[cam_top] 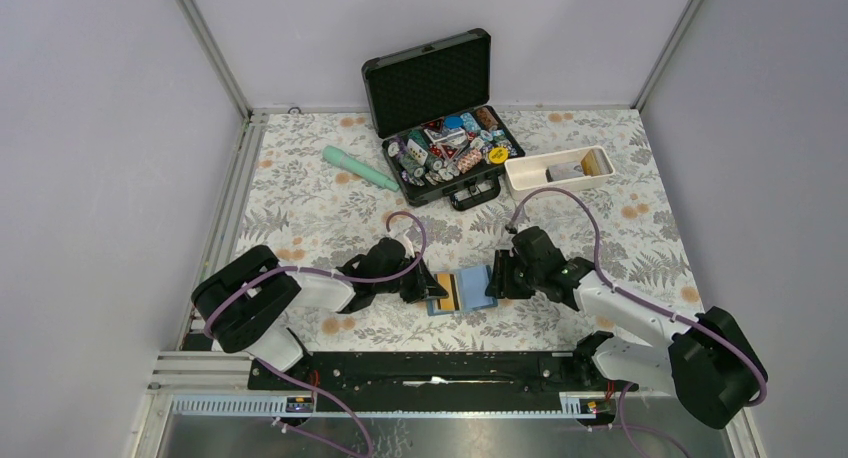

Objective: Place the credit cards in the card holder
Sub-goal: Insert the credit card into the card holder.

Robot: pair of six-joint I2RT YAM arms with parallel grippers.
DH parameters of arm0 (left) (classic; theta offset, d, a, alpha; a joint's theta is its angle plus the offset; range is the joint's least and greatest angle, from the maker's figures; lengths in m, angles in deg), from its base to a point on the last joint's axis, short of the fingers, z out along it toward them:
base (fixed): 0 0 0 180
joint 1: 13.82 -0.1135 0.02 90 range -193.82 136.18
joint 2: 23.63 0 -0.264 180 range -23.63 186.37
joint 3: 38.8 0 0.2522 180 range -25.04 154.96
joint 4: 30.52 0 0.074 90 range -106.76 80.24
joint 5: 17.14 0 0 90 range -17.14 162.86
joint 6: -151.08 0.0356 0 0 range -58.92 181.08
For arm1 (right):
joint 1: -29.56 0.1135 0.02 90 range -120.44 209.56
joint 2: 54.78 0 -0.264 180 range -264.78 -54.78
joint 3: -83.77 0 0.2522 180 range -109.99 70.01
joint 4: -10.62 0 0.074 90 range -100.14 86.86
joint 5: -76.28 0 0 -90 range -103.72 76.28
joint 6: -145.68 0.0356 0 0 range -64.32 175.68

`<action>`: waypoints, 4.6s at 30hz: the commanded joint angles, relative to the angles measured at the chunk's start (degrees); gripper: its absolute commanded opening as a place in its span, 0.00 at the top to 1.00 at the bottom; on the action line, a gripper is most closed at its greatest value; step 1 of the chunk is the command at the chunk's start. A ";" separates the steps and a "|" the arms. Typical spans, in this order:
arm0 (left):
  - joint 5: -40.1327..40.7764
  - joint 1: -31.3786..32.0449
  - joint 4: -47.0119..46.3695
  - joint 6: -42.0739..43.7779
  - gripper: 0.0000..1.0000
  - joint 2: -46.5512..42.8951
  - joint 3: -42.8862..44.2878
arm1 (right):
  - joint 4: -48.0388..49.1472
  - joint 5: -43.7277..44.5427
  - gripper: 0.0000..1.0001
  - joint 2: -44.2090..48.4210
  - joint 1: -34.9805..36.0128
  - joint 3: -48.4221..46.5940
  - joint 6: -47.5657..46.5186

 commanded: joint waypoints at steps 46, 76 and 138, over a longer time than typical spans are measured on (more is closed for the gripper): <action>-3.75 -1.34 -6.56 -2.00 1.00 0.69 -0.32 | 6.40 -0.61 1.00 -4.33 0.39 4.17 5.40; -5.25 -2.31 -12.58 -5.02 1.00 5.41 -1.29 | 3.88 0.91 1.00 -4.55 0.43 3.82 3.94; -3.72 -0.48 -12.41 -3.95 0.88 9.03 0.72 | 4.31 0.38 1.00 -6.11 0.37 3.34 3.56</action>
